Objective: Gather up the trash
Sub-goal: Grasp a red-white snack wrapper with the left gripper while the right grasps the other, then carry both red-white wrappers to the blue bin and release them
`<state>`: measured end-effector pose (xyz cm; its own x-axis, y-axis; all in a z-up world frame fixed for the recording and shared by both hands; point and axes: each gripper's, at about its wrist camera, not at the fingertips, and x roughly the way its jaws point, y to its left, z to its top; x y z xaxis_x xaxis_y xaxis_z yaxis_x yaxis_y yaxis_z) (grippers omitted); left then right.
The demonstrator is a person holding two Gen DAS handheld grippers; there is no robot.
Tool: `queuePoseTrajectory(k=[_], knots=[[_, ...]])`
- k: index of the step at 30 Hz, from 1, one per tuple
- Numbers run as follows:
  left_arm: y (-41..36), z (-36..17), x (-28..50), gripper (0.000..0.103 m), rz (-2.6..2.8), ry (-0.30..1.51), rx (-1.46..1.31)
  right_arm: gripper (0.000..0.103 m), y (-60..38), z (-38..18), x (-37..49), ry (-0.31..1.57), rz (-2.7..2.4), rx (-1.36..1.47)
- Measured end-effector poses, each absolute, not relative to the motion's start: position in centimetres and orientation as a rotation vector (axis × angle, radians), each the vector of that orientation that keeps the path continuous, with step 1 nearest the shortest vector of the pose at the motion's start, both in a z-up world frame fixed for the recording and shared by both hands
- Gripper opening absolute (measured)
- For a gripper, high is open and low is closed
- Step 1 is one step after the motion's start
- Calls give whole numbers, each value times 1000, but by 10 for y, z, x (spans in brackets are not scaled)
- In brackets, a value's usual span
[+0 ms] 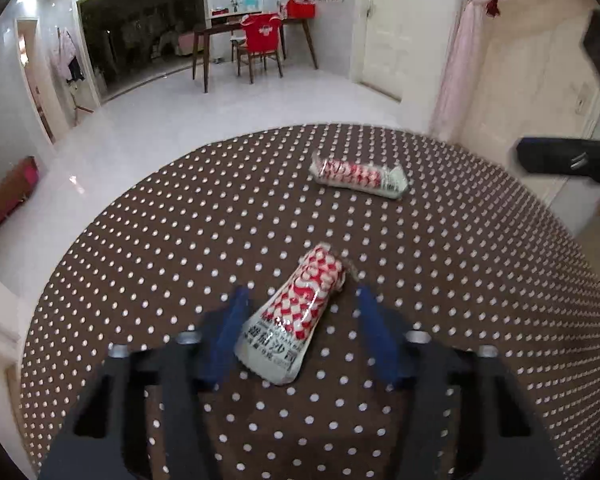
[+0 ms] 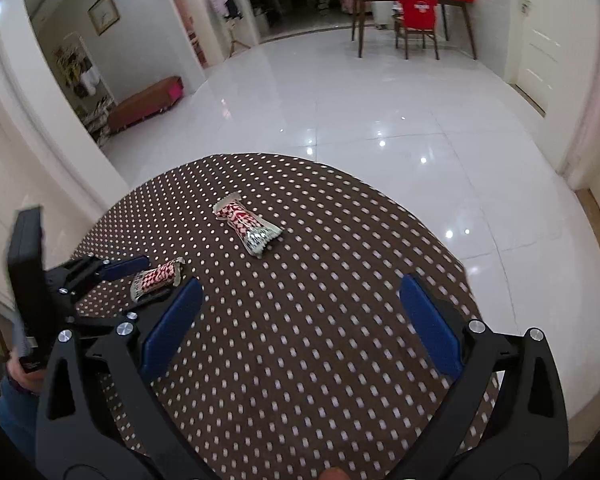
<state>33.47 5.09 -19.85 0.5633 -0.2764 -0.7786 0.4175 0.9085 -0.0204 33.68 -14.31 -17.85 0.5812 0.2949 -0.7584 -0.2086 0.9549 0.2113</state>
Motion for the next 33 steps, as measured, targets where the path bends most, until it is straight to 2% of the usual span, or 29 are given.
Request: queuePoseTrajectory(k=[2, 6, 8, 14, 16, 23, 33], knots=[[55, -197, 338, 18, -393, 881, 171, 97, -129, -185, 352, 918, 312, 66], [74, -195, 342, 10, -380, 904, 53, 96, -98, -195, 377, 919, 359, -4], [83, -194, 339, 9, -348, 900, 15, 86, -81, -201, 389, 924, 384, -47], [103, -188, 328, 9, -280, 895, -95, 31, -48, -223, 409, 935, 390, -193], [106, -184, 319, 9, -266, 886, -115, 19, -52, -219, 404, 943, 395, -174], [87, -169, 296, 9, -278, 858, -111, 16, -99, -203, 357, 931, 436, -26], [20, -144, 261, 9, -341, 821, -95, 16, -198, -147, 282, 824, 449, 213]])
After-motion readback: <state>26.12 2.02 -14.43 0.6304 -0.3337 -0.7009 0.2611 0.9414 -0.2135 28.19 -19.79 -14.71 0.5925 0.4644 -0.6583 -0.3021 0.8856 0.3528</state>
